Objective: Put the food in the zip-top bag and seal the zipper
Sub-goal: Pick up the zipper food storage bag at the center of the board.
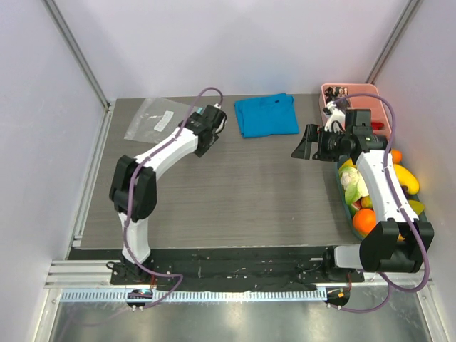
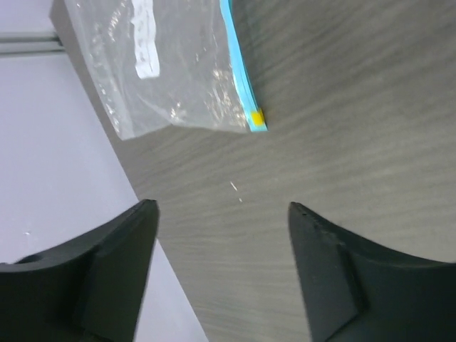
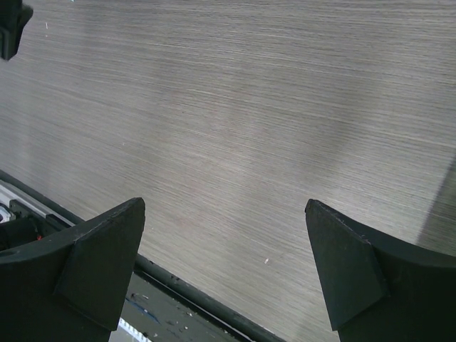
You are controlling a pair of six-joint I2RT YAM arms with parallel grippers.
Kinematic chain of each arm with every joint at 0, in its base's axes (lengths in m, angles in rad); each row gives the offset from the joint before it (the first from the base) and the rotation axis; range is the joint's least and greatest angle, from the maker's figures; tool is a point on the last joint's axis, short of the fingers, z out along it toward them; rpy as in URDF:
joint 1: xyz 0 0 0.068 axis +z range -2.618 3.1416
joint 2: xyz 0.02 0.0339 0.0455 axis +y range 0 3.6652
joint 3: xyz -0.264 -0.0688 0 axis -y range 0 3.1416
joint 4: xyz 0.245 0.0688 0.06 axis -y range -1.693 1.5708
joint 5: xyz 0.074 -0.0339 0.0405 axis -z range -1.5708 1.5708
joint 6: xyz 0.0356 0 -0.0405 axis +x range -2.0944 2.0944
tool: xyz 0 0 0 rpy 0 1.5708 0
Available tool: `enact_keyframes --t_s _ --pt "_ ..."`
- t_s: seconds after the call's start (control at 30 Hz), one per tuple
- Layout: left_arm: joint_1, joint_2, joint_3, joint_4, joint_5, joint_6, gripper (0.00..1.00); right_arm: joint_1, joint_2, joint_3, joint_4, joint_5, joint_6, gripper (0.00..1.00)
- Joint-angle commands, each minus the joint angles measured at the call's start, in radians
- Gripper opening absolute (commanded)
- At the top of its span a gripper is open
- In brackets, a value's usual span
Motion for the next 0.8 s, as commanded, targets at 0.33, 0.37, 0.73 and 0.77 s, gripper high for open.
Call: enact_keyframes --t_s 0.33,0.37,0.73,0.77 --pt "0.000 0.324 0.224 0.286 -0.208 0.178 0.56 0.007 -0.019 -0.034 0.065 -0.022 0.033 1.00" --pt "0.003 0.342 0.242 0.280 -0.207 0.177 0.56 0.007 -0.016 -0.034 0.065 -0.021 0.033 0.99" --pt "0.072 0.526 0.367 0.334 -0.248 0.250 0.52 0.007 -0.007 -0.029 0.064 -0.021 0.034 1.00" --pt "0.082 0.532 0.371 0.343 -0.253 0.264 0.52 0.007 -0.005 -0.028 0.067 -0.022 0.034 1.00"
